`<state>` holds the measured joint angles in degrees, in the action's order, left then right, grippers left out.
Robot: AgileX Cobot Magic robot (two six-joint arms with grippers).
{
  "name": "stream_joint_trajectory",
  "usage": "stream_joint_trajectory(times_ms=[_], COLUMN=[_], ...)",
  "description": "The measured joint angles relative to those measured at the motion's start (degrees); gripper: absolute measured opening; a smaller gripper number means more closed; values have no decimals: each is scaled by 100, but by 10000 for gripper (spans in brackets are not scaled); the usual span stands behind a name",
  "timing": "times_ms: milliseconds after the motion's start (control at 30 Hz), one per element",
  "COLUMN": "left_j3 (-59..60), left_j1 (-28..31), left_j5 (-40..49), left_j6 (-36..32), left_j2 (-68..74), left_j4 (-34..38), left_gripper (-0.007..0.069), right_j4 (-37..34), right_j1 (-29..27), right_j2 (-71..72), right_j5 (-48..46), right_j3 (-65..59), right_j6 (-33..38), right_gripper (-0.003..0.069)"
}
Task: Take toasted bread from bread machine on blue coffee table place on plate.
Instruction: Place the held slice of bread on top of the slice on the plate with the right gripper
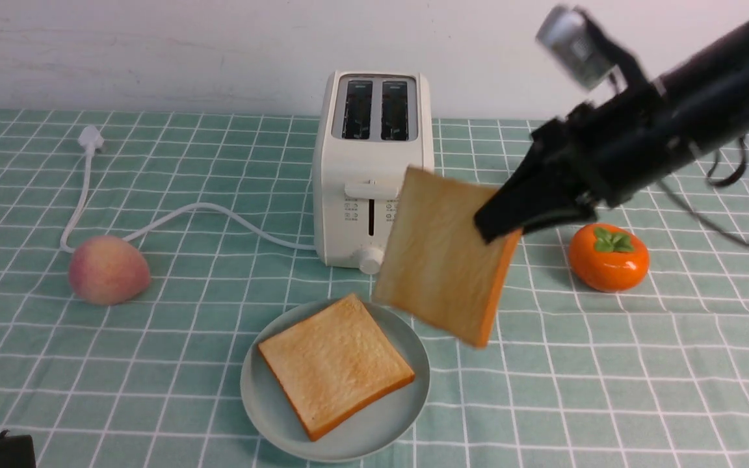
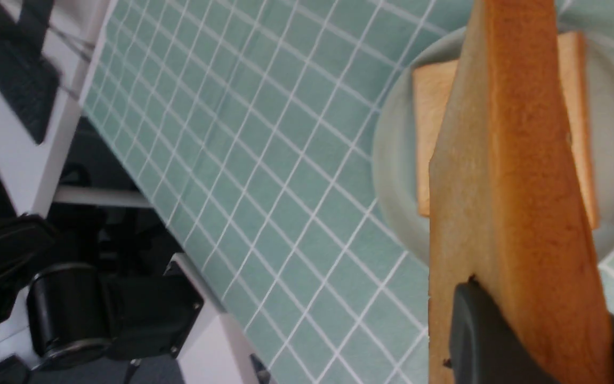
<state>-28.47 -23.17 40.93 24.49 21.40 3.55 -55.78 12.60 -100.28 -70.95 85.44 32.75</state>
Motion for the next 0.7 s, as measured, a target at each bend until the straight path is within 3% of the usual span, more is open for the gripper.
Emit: stream_joint_trajectory(times_ms=[267,533,600,700], left_j3=[0,0,0,0], left_j1=[0,0,0,0], left_j5=[-74,-69,-69,-69], left_j6=[-1,-6,-6,-6], left_j2=[0,0,0,0], left_j4=[0,0,7,14], left_gripper=[-14,-14,-14,-14], right_j4=[-998,-1150,-1095,-905], right_j1=[607,659,659,647], right_j2=[-975,-1512,-1525,-1525], right_j5=[388,940,1050,1151], right_j3=[-124,-137,-142,-142], right_j6=[446,466,466,466], right_gripper=[111,111,126,215])
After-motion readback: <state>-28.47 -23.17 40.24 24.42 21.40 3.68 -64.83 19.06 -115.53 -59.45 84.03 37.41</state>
